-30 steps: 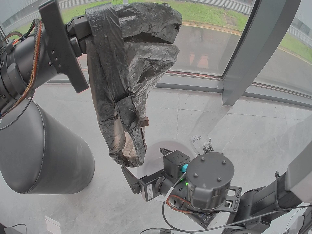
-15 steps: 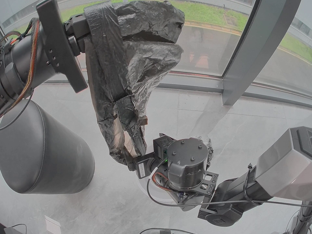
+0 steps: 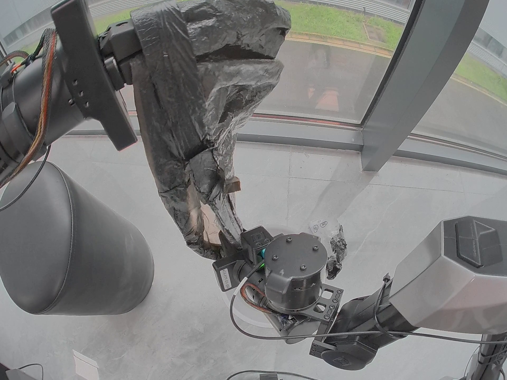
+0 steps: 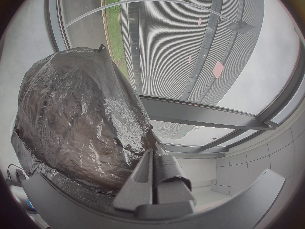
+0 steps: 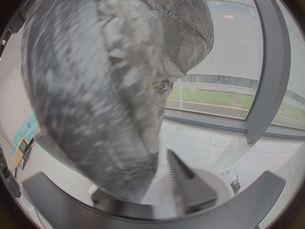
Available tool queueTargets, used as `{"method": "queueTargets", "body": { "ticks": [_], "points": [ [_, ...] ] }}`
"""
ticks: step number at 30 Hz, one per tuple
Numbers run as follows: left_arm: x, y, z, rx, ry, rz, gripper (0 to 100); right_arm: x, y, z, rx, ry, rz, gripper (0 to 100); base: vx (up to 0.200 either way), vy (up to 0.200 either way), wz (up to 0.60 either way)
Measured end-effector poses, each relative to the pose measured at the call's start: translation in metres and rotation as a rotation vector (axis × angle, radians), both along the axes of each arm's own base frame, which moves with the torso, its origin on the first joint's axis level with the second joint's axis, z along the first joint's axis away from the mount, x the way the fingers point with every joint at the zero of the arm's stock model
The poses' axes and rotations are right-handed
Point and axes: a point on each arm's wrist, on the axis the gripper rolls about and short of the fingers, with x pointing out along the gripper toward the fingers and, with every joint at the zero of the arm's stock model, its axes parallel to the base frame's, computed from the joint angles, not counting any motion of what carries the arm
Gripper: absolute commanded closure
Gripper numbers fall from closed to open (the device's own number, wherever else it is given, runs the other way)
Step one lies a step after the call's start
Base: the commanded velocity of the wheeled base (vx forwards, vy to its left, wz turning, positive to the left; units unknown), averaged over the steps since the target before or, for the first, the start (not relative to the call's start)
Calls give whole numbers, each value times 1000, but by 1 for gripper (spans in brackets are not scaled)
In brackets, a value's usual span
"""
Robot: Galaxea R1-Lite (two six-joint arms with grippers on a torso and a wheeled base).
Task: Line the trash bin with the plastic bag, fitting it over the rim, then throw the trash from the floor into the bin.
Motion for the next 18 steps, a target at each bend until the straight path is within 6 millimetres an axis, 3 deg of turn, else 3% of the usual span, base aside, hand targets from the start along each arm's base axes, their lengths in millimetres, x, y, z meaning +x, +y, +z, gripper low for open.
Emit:
{"method": "queueTargets", "body": {
  "ticks": [18],
  "points": [
    [-3, 4, 1, -4, -3, 12, 100, -5, -8, -9, -45, 29, 12, 100, 0, 0, 0]
  ]
}}
